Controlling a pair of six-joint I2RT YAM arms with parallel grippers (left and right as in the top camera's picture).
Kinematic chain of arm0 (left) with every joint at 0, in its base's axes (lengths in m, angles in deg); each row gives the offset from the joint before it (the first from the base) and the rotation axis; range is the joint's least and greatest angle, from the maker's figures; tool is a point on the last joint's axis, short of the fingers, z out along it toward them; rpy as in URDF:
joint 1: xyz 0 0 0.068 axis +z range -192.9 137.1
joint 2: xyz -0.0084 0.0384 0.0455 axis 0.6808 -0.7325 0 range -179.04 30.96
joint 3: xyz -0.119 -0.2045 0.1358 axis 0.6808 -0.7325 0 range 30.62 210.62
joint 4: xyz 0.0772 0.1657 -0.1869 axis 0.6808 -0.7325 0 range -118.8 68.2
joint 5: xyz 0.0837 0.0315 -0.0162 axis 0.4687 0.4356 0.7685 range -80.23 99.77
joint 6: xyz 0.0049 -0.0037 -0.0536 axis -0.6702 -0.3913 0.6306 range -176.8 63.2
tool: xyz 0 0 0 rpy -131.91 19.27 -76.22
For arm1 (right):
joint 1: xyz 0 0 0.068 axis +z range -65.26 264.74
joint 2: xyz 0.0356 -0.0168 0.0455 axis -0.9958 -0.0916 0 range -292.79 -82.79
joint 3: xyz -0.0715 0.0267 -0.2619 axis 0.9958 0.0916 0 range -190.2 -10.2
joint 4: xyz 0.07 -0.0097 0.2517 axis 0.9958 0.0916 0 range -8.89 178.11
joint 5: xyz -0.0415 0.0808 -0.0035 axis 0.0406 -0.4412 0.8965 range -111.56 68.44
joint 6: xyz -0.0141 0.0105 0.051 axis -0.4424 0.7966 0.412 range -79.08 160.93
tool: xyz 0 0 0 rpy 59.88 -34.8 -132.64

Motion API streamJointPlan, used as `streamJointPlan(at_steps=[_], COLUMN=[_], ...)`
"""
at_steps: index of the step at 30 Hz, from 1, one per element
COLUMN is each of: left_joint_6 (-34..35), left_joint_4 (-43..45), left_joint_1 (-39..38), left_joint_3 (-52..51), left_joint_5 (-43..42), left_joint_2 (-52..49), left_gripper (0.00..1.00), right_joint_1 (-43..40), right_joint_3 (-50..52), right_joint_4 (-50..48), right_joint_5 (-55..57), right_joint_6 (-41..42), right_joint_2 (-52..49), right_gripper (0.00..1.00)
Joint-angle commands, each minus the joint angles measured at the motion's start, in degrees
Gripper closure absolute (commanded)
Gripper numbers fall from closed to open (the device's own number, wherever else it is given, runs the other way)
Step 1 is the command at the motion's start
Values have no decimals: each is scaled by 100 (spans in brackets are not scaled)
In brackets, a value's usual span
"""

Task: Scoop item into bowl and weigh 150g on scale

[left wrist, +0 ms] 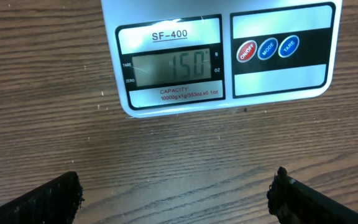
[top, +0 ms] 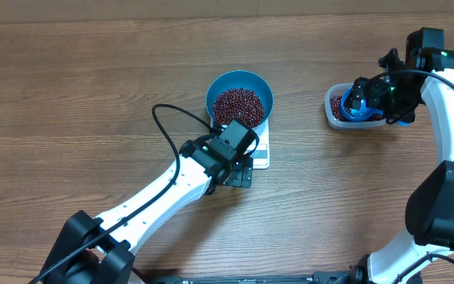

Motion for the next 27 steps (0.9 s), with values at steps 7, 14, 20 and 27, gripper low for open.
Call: streamJointPlan(at_steps=[7,14,20,27], left_joint_6=[-116,-116,-116,-116], left_joint_4=[17,15,-2,-4], left_joint_1=[33,33,33,33], left_joint_3=[-31,-31,-31,-31], left_joint_5=[-129,-151,-151,-151], left_joint_2=[-28,-28,-28,-28], left_gripper=[0,1,0,0], right_joint_1=[-20,81,98,98], right_joint_3=[26,26,26,26], right_joint_4=[-15,-15,-15,-13], right_joint_5=[-68,-70,-70,-70], right_joint_6=[-26,-26,-26,-26], right_joint_2=[74,483,1115,1764], right_gripper=[0,0,0,0])
